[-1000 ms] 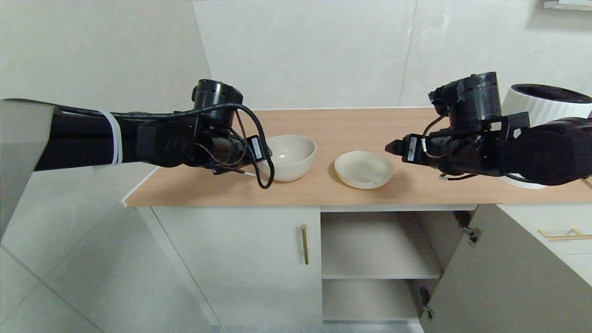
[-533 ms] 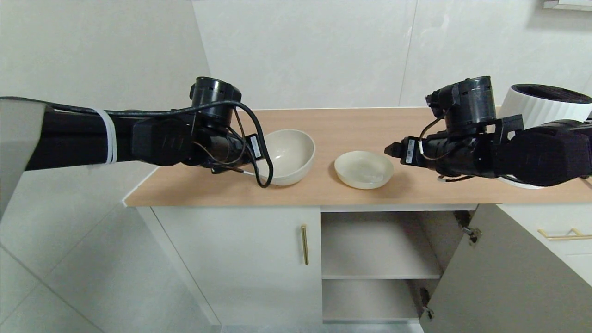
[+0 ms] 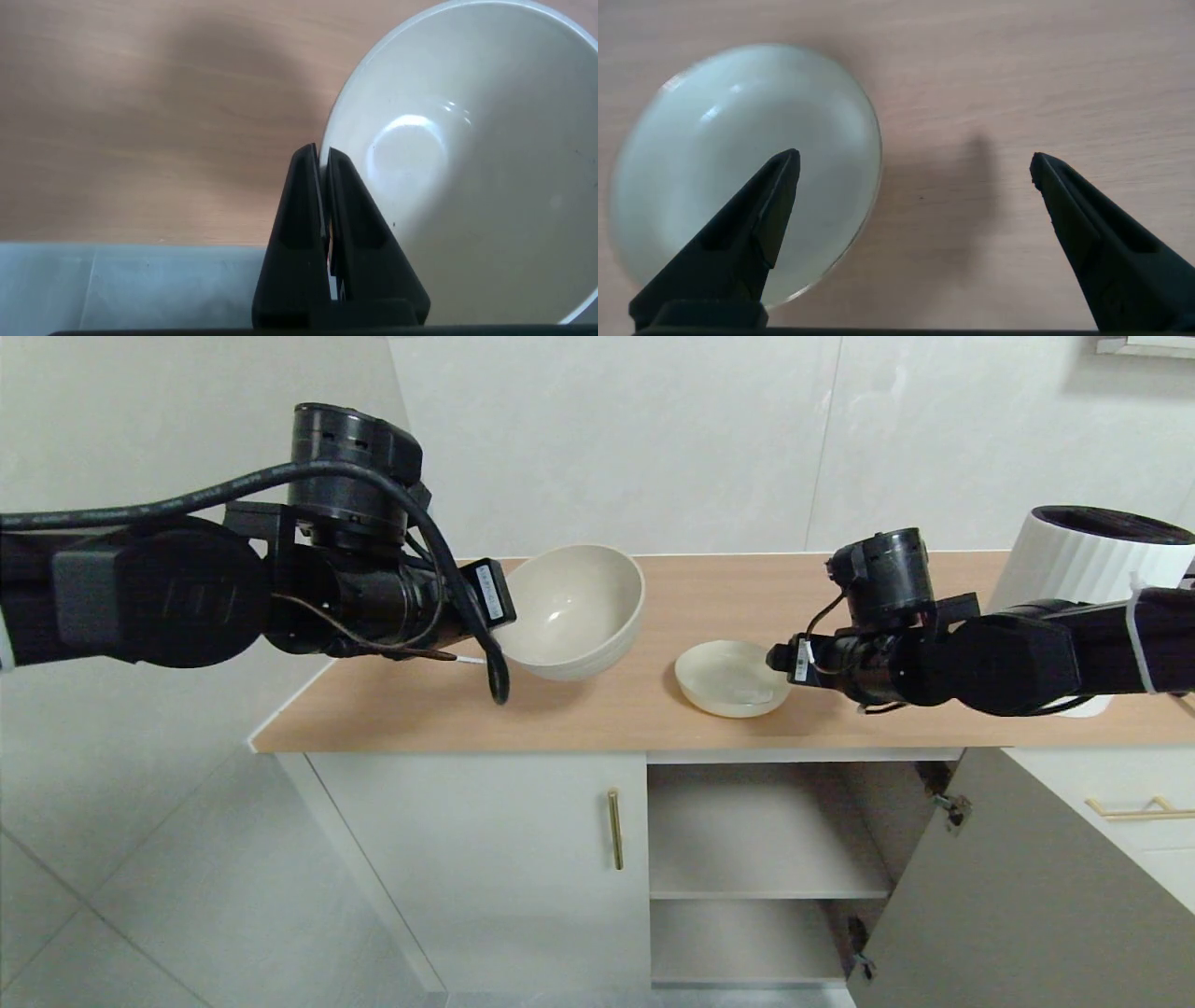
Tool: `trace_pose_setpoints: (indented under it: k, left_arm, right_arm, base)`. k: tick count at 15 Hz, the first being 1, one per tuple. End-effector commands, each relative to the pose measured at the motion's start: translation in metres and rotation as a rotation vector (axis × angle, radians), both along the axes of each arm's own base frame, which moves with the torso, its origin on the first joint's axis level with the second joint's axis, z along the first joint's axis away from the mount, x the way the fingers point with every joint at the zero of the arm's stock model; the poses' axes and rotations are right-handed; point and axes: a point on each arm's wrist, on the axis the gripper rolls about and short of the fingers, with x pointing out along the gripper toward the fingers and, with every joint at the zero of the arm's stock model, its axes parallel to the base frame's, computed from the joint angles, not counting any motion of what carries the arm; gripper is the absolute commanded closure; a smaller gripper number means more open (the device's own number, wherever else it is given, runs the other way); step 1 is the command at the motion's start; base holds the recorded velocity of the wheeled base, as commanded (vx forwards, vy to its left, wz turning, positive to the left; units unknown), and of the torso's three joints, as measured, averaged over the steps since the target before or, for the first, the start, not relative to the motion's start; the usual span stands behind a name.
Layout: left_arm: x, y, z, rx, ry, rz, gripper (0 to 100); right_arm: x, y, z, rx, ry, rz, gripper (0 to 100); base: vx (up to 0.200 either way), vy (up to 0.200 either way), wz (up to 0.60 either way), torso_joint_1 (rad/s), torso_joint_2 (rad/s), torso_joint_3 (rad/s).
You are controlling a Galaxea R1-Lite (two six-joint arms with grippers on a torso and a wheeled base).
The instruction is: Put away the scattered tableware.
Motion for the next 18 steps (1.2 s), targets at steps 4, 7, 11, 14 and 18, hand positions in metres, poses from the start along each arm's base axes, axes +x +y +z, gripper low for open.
trace_pose_setpoints:
  k: [4, 7, 11, 14, 18]
  left_arm:
    - [-0.006, 0.001, 0.006, -0.006, -0.015, -0.003, 100]
    - [-0.005, 0.001, 0.004, -0.004, -0.011, -0.003, 100]
    - [-0.006, 0.001, 0.006, -0.005, -0.014, -0.001, 100]
    - [-0.007, 0.001, 0.0, 0.003, 0.003, -0.002, 100]
    - [-0.022, 0.007, 0.0, 0.013, 0.008, 0.025, 100]
  right_arm:
    - [0.012, 0.006, -0.019, -0.016, 0.035, -0.001, 0]
    - [0.012, 0.006, -0.02, -0.012, 0.035, -0.001, 100]
    - [0.012, 0.006, -0.019, -0.004, 0.033, 0.003, 100]
    - [0.006, 0.004, -0.008, 0.022, 0.013, -0.003, 100]
    - [-0.034, -0.006, 0.029, 0.087, 0.032, 0.077, 100]
  base:
    - [0.0, 0.0, 0.0, 0.0, 0.0, 0.0]
    - [0.0, 0.0, 0.0, 0.0, 0.0, 0.0]
    - [0.0, 0.0, 0.0, 0.0, 0.0, 0.0]
    - [0.0, 0.0, 0.0, 0.0, 0.0, 0.0]
    - [0.0, 0.0, 0.0, 0.0, 0.0, 0.0]
